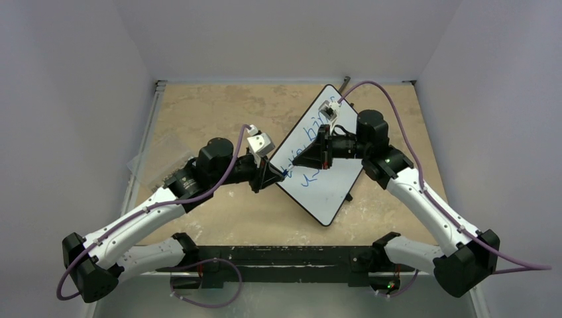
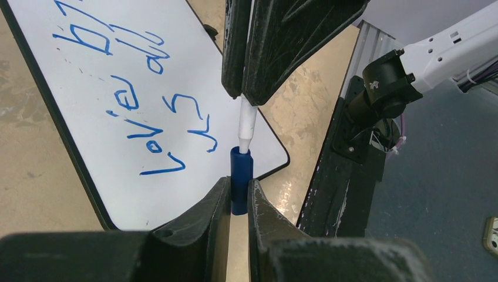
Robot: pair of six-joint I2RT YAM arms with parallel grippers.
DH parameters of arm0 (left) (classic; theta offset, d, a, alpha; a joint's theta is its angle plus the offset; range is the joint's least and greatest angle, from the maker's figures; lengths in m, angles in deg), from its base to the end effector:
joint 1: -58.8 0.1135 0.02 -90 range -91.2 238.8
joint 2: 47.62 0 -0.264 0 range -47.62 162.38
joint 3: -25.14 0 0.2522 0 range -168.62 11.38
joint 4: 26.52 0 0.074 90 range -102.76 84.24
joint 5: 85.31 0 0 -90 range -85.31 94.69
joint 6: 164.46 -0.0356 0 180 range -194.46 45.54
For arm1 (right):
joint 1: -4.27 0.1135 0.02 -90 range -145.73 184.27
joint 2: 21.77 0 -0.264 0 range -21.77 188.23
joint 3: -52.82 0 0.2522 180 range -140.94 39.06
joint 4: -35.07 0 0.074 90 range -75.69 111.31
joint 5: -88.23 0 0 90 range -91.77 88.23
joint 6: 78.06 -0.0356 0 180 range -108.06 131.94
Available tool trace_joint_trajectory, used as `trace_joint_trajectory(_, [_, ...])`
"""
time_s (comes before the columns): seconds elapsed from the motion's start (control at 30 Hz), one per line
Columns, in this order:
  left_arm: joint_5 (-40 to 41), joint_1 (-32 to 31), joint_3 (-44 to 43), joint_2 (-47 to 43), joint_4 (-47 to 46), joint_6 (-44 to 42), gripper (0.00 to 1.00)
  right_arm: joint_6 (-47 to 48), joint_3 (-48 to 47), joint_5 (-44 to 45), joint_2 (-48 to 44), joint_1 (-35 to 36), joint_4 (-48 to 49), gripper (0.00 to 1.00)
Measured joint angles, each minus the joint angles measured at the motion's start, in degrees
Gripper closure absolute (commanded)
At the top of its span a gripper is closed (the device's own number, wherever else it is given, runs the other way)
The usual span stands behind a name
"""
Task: Write a sentence on the whiteboard
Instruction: Close the whiteboard marker at the center of the board.
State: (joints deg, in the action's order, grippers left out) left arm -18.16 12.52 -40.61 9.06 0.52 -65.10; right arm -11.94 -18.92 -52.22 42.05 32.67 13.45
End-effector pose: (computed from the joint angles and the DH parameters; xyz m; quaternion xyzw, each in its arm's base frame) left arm 0.1459 -0.1726 0.3409 0.3615 0.7152 -0.4107 0.4350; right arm 0.2044 0.1417 0.3623 -0.2911 0.7005 0.5471 0.3540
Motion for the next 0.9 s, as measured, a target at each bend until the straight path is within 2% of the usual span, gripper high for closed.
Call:
trace_joint_trajectory(0.5, [-0.2,0.0,0.0,0.0,-0.31,-0.02,1.0,1.68,0.15,0.42,0.74,1.29,-0.61,1.0])
trace_joint_trajectory(0.9, [-1.29,-0.15,0.0,1.31,1.25,-0.52,1.0,4.74,0.04,0.15,3.72,3.37,-4.61,1.0])
